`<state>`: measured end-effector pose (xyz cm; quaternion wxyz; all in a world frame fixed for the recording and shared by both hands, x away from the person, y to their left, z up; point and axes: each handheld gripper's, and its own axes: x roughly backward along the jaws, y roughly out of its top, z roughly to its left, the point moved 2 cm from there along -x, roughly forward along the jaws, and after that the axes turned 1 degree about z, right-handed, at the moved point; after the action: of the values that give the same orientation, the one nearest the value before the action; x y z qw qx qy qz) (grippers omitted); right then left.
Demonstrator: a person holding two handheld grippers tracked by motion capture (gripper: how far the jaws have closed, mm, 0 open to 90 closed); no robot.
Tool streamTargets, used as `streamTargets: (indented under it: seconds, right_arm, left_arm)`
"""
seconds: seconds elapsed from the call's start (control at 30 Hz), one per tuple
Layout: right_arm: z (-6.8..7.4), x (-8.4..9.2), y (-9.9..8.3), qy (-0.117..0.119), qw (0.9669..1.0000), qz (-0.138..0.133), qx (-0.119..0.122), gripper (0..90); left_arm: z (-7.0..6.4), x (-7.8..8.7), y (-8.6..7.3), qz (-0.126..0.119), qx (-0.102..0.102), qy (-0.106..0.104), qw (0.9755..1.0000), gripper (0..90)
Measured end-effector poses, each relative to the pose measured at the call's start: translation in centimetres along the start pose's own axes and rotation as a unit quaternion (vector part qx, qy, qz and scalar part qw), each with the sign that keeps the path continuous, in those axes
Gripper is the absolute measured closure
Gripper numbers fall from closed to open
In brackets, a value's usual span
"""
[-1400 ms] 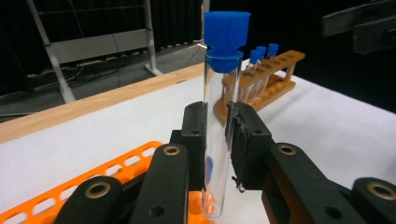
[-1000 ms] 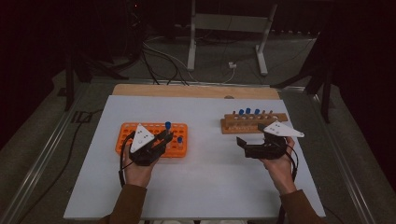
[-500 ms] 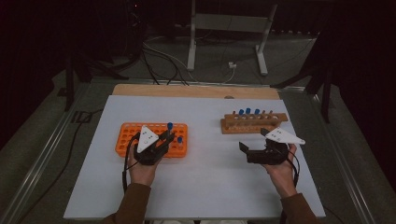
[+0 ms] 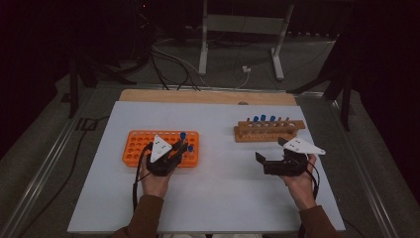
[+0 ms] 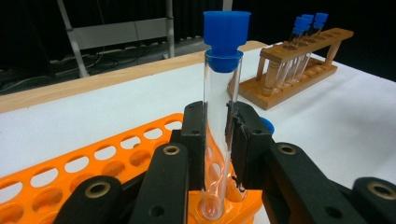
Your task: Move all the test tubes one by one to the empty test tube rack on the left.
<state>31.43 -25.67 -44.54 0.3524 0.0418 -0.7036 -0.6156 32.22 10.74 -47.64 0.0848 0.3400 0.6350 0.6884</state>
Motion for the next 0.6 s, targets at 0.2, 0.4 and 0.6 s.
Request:
streamTargets:
  seconds: [0.2,0.4,0.6]
  right_arm:
    - [-0.07,0.06,-0.04,0.0,1.0,0.0,0.001,1.4]
    - [-0.24,0.09,-0.15,0.0,1.0,0.001,-0.003,1.4]
    - [-0.18,0.03,-0.16,0.001,1.0,0.001,-0.002,1.4]
  left_arm:
    - [0.07,-0.07,-0.5,0.002,0.003,-0.003,1.0,77.8]
    - [0.12,0.24,-0.49,0.008,-0.003,-0.005,1.0,77.8]
    - [-0.03,-0.3,-0.87,0.007,0.002,-0.007,0.9999,77.7]
